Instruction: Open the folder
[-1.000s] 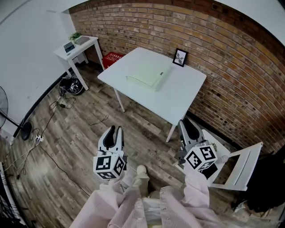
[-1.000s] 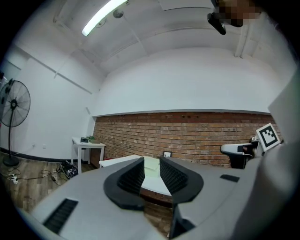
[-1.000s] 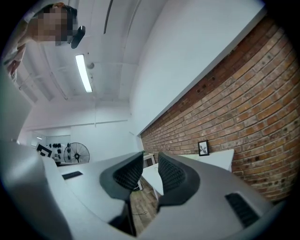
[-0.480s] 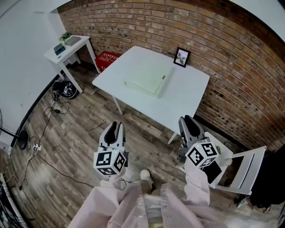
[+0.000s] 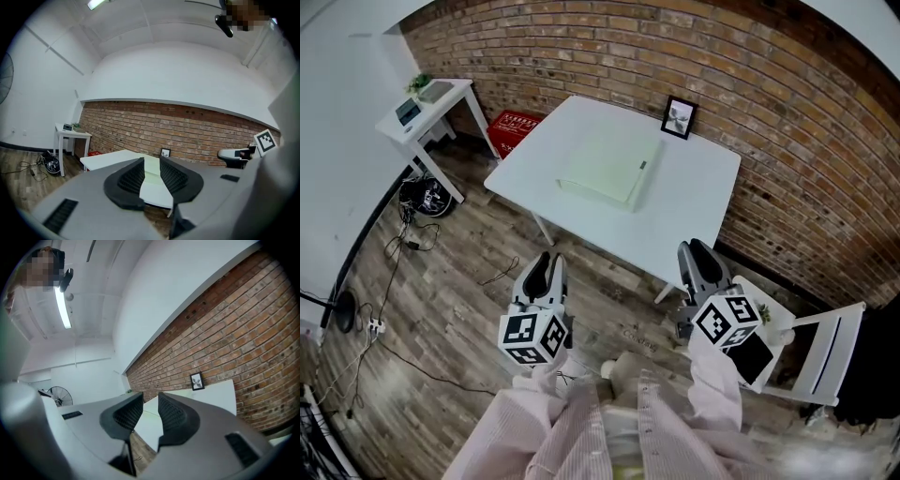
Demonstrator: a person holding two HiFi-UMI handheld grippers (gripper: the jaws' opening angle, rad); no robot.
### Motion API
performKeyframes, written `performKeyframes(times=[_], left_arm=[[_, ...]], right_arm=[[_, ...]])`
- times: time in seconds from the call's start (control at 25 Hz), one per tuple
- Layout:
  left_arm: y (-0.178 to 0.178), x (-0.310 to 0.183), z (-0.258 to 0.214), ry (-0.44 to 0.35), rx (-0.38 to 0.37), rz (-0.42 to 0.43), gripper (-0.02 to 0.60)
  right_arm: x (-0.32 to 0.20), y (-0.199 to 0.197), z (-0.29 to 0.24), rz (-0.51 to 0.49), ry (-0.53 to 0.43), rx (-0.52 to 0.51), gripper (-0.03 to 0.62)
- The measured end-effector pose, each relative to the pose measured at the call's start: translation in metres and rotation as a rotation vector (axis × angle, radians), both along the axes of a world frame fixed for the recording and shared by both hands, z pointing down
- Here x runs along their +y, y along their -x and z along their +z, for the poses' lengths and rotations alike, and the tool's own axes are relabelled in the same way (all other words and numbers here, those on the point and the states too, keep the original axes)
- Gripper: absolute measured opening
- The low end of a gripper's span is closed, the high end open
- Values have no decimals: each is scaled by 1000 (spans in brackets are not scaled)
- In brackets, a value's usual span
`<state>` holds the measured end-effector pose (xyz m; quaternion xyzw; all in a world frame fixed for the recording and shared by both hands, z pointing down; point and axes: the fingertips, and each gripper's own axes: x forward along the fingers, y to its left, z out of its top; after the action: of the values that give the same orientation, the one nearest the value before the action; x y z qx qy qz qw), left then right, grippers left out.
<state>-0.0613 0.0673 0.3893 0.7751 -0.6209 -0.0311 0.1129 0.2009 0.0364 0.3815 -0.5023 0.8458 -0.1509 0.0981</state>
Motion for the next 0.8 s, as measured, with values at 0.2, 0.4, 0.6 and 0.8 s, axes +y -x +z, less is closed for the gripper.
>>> performKeyframes(times=[0.2,0.4,0.6,0.8], left_arm=[[4,-13,11,19,9,5,92],[11,-33,17,24,14,-2,92],[20,-67,20,31,13,4,91],[25,-113,18,26,10,6,91]], right_arm=[[-14,5,10,4,20,-2,80],[-36,13,17,-3,32,0,80],[-73,21,23,0,49,-20,80],[-117,26,29,2,67,-34,80]])
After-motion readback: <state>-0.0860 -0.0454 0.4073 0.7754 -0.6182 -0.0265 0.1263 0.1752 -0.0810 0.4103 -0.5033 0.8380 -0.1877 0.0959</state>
